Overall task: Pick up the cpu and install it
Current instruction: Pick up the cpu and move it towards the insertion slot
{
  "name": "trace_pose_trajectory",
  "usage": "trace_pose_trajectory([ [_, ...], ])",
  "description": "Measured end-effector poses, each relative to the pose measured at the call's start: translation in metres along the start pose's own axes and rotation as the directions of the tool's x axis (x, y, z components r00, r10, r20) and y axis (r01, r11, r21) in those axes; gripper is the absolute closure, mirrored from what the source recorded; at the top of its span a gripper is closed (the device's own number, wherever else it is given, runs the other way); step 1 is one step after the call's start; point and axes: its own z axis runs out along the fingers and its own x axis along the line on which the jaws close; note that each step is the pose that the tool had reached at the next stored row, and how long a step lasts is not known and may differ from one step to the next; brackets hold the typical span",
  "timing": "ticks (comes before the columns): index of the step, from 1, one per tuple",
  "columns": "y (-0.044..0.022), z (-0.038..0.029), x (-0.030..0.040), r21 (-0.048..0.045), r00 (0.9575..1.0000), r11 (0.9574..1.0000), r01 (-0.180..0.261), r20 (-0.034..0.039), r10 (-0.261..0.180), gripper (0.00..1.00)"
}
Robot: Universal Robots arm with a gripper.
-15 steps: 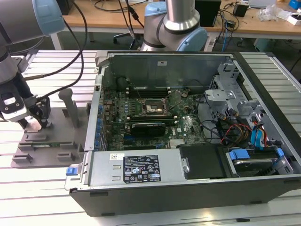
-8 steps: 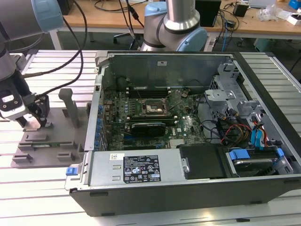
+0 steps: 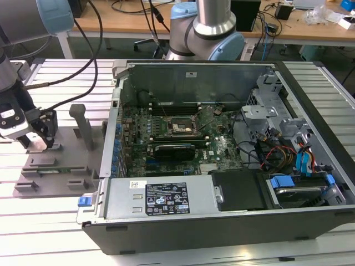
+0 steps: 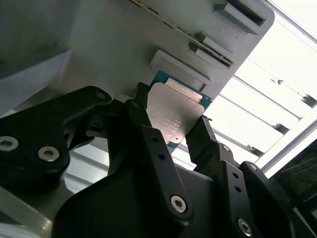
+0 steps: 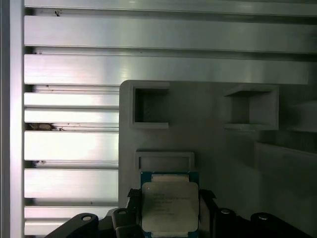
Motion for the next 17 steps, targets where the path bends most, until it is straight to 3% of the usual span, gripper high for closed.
trace_pose_trajectory([
  [11,-0.0002,-0.0090,-0.0002,0.0004,1.0000,1.0000,0.000,0.0000,0.000,0.45],
  [17,-0.0001,-0.0198,-0.0005,0.0015,1.0000,1.0000,0.000,0.0001,0.000,0.45],
])
